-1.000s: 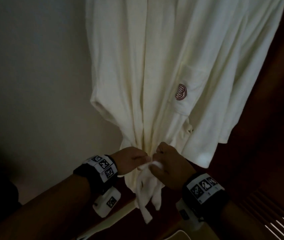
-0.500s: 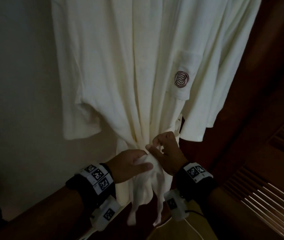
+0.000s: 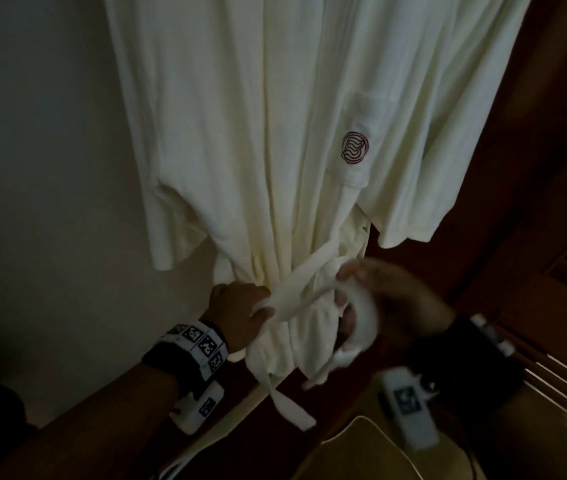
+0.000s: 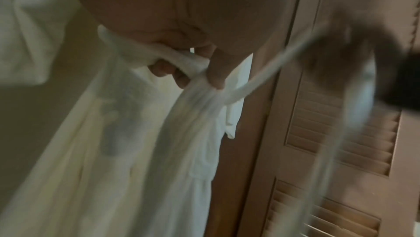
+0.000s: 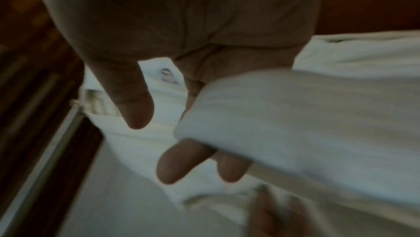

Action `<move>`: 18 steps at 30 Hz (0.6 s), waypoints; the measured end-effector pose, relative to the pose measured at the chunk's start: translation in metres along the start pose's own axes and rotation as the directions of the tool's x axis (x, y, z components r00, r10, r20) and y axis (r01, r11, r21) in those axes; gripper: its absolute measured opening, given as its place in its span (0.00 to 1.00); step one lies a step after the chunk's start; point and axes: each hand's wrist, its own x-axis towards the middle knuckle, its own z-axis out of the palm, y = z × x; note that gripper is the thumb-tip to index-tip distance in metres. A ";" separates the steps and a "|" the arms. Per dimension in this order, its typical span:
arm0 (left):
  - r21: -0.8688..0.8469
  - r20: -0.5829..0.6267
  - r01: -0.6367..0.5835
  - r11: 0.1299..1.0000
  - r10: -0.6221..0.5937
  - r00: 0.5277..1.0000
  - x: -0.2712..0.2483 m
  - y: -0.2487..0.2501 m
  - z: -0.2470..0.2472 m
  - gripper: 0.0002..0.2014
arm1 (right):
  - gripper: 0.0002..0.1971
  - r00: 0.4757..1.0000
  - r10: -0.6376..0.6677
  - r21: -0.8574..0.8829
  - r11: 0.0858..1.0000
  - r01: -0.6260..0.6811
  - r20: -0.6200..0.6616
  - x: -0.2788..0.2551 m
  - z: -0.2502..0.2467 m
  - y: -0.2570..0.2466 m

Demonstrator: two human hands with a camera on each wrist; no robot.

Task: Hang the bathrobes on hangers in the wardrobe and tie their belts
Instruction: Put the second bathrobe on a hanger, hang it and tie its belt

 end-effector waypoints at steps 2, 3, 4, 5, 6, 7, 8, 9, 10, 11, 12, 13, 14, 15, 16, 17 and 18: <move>0.040 0.017 -0.003 0.999 0.003 1.000 -0.004 -0.003 0.008 0.40 | 0.25 0.987 -0.144 0.069 0.988 0.139 0.069 0.001 0.019 -0.039; 0.059 0.024 -0.006 0.998 0.004 1.000 -0.007 -0.003 0.009 0.39 | 0.23 0.970 -0.227 0.103 0.971 0.218 0.085 0.005 0.030 -0.059; 0.070 0.029 -0.006 0.998 0.003 1.000 -0.011 -0.003 0.009 0.38 | 0.23 0.948 -0.306 0.132 0.947 0.294 0.084 0.012 0.042 -0.077; 0.064 0.022 -0.019 0.998 0.017 1.000 -0.014 -0.002 0.009 0.36 | 0.22 0.923 -0.376 0.166 0.918 0.360 0.084 0.023 0.052 -0.092; 0.038 0.008 -0.049 0.998 0.049 0.999 -0.019 -0.002 0.010 0.32 | 0.22 0.905 -0.415 0.188 0.900 0.393 0.094 0.037 0.061 -0.100; 0.004 -0.027 -0.098 0.995 0.098 0.995 -0.024 -0.001 0.010 0.25 | 0.22 0.898 -0.430 0.157 0.897 0.413 0.095 0.055 0.067 -0.100; -0.027 -0.074 -0.154 0.988 0.152 0.986 -0.028 0.000 0.008 0.18 | 0.21 0.899 -0.429 0.030 0.903 0.428 0.090 0.074 0.071 -0.094; -0.061 -0.116 -0.204 0.977 0.196 0.974 -0.032 0.001 0.006 0.11 | 0.18 0.910 -0.411 -0.218 0.885 0.412 0.052 0.095 0.070 -0.082; -0.103 -0.148 -0.238 0.966 0.222 0.964 -0.035 0.004 0.000 0.09 | 0.15 0.931 -0.362 -0.559 0.762 0.327 0.050 0.115 0.066 -0.063; -0.154 -0.186 -0.269 0.951 0.240 0.953 -0.037 0.005 -0.007 0.07 | 0.16 0.972 -0.230 -0.845 0.510 0.163 0.049 0.131 0.060 -0.040; -0.214 -0.217 -0.281 0.935 0.235 0.947 -0.039 0.005 -0.014 0.06 | 0.20 0.999 -0.041 -0.987 0.159 0.011 0.004 0.141 0.048 -0.014; -0.284 -0.234 -0.277 0.918 0.214 0.948 -0.042 0.005 -0.023 0.06 | 0.23 0.987 0.144 -0.989 -0.141 -0.052 -0.073 0.144 0.039 0.011; -0.353 -0.226 -0.247 0.902 0.173 0.959 -0.046 0.003 -0.031 0.07 | 0.24 0.952 0.256 -0.958 -0.271 -0.094 -0.166 0.140 0.033 0.029; -0.410 -0.198 -0.207 0.888 0.135 0.971 -0.049 -0.001 -0.037 0.10 | 0.23 0.928 0.293 -0.958 -0.237 -0.163 -0.230 0.133 0.032 0.041; -0.452 -0.158 -0.161 0.877 0.099 0.982 -0.052 -0.006 -0.041 0.13 | 0.22 0.931 0.270 -0.968 -0.116 -0.224 -0.247 0.129 0.029 0.048; -0.489 -0.130 -0.122 0.864 0.066 0.989 -0.056 -0.012 -0.043 0.17 | 0.22 0.950 0.230 -0.976 0.004 -0.219 -0.213 0.126 0.026 0.050; -0.537 -0.120 -0.090 0.839 0.030 0.992 -0.059 -0.018 -0.043 0.21 | 0.21 0.973 0.164 -0.978 0.105 -0.180 -0.161 0.121 0.025 0.048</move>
